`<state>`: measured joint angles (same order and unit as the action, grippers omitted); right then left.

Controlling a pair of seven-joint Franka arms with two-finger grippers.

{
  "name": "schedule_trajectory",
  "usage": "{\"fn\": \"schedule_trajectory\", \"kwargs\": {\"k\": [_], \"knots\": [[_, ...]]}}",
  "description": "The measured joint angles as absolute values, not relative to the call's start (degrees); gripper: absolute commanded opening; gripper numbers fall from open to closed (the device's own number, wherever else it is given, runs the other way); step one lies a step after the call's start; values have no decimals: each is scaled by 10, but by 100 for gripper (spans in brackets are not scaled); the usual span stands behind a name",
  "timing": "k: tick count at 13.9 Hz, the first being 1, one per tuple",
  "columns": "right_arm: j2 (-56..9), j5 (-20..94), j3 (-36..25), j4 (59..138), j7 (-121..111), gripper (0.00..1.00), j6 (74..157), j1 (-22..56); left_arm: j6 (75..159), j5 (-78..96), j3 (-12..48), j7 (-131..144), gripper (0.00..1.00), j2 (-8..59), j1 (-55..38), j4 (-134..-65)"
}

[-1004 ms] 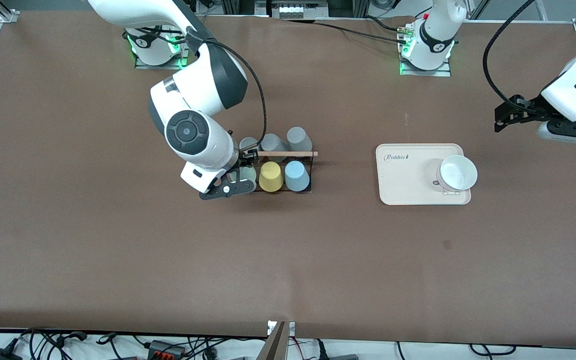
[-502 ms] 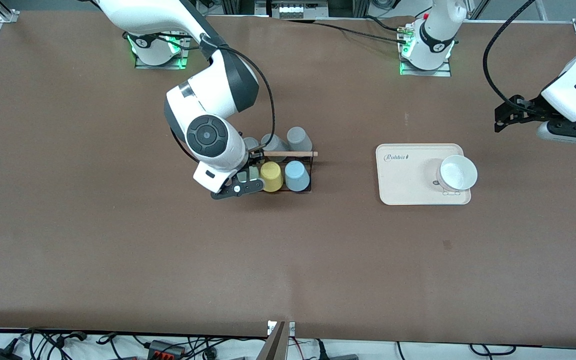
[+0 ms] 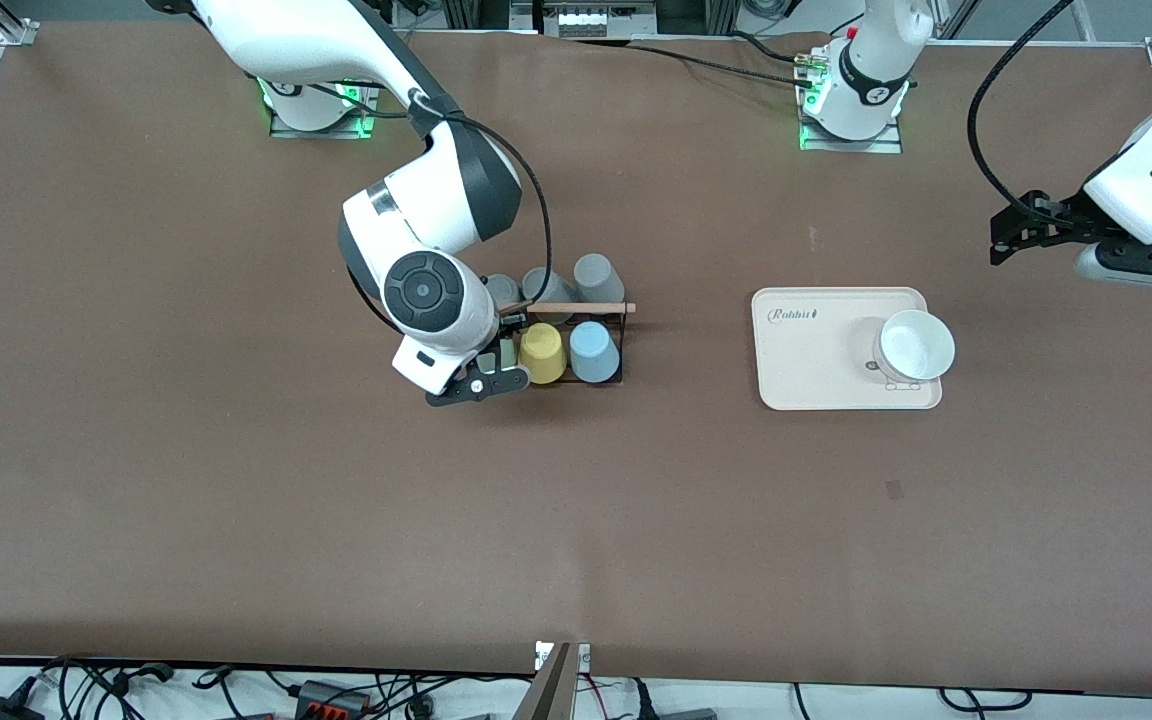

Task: Hang scattered cups on rack with three cups
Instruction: 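Hang the teal cup on the rack peg with the right gripper, then open the right gripper and pull it back from the rack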

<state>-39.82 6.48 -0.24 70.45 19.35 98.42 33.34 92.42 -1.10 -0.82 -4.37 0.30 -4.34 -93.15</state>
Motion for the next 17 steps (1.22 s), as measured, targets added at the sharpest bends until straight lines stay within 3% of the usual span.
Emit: {"fn": "schedule_trajectory", "kwargs": {"k": [9, 10, 11, 17], "knots": [[-415, 65, -2, 704, 194, 29, 992, 333, 924, -11, -8, -44, 100, 3, -43, -931], [-416, 65, -2, 704, 194, 53, 992, 334, 924, -11, -8, -44, 100, 3, -43, -931], [-417, 65, -2, 704, 194, 100, 993, 334, 924, -11, -8, -44, 100, 3, -43, -931], [-417, 65, -3, 697, 194, 100, 995, 331, 924, -11, -8, -44, 100, 3, -43, -931]]}}
